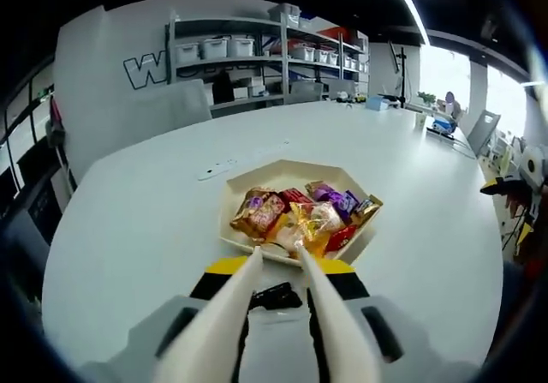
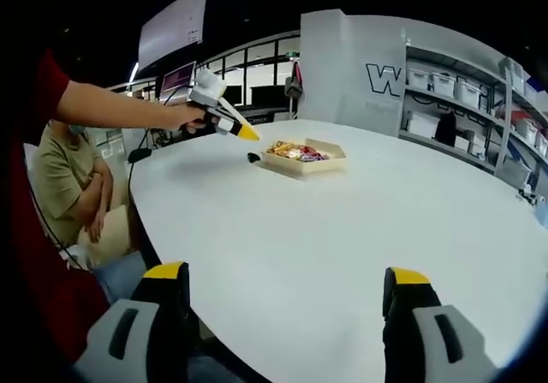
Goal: Place the target food into the container with the food tongs after gripping and lifting it, then release it inside without dropping or visibly crushing the food.
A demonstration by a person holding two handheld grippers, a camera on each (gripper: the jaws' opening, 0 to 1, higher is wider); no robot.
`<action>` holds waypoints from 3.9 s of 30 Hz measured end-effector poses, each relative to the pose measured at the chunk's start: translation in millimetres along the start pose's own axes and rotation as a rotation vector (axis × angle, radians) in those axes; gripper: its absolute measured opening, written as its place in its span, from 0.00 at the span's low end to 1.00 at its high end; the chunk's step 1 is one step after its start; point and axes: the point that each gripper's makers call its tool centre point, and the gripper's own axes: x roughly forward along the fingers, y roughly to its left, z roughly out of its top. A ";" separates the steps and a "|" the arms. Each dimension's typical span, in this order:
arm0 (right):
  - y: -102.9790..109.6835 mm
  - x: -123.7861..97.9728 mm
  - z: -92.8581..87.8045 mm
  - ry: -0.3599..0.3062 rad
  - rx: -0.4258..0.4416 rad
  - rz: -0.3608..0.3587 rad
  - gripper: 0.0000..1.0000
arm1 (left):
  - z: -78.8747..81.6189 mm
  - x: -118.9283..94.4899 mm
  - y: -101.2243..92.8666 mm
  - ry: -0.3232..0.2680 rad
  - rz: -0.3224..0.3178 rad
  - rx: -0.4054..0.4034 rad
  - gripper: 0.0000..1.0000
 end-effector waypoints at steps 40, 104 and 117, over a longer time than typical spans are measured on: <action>12.0 5.0 6.2 0.006 -0.027 0.017 0.93 | -42.8 -15.3 -17.2 0.072 -0.014 -0.187 0.25; 15.7 4.1 7.0 -0.010 -0.027 0.027 0.93 | -65.9 -30.5 -67.2 0.188 -0.173 0.058 0.18; 12.9 0.6 7.4 -0.020 -0.022 0.022 0.93 | -40.1 -41.8 -70.3 0.136 -0.168 0.020 0.19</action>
